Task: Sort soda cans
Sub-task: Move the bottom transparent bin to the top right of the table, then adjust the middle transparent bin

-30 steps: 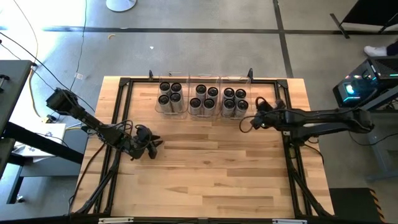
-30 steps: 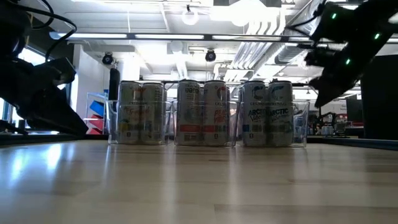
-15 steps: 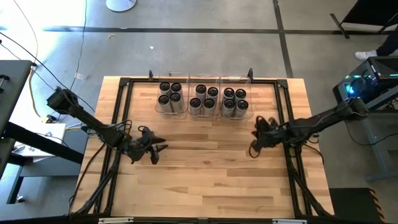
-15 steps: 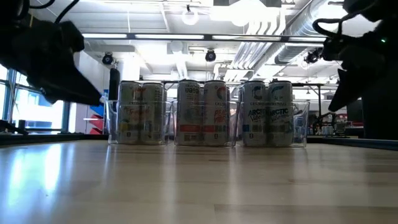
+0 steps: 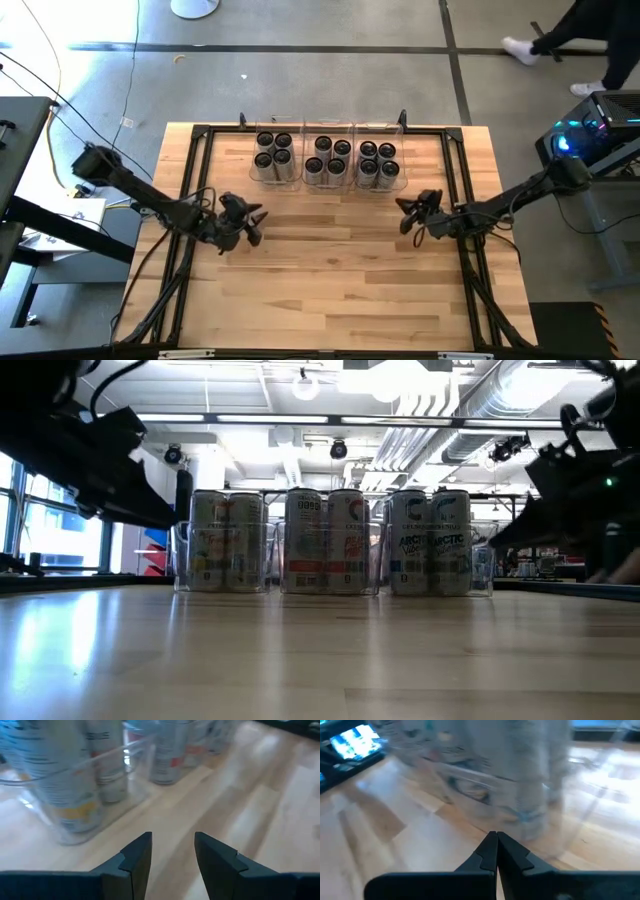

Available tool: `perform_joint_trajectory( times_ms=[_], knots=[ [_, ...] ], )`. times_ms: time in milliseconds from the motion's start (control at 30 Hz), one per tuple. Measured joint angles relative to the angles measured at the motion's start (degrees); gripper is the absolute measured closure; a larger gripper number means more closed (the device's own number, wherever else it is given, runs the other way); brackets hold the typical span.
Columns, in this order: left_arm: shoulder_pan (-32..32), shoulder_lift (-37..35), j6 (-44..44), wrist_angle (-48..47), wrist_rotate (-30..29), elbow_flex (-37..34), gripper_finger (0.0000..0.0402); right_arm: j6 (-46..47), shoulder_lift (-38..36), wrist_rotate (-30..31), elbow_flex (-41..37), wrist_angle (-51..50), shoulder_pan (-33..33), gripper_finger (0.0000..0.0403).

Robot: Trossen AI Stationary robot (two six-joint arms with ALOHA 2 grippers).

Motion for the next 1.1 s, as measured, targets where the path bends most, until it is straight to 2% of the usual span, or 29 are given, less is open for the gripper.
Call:
perform_joint_trajectory(
  times_ms=[200, 500, 867, 1100],
  knots=[
    [4.8, 0.0, 2.6, -0.7, -0.1, 0.0, 0.0259, 6.8, 0.3, 1.1, -3.2, -0.3, -1.5, 0.0403],
    [9.2, 0.0, 5.0, -0.4, -0.4, 0.0, 0.0259, 4.6, 3.8, 4.8, -3.1, 5.9, -4.7, 0.0403],
    [9.1, 0.0, 5.2, -0.4, -0.9, 0.0, 0.0259, 1.6, 9.4, 4.6, -3.1, 9.4, -7.9, 0.0403],
    [4.5, -2.1, 6.0, -0.6, 3.3, 0.9, 0.0259, 1.1, 7.7, 0.2, -1.7, 8.6, -4.5, 0.0403]
  ],
)
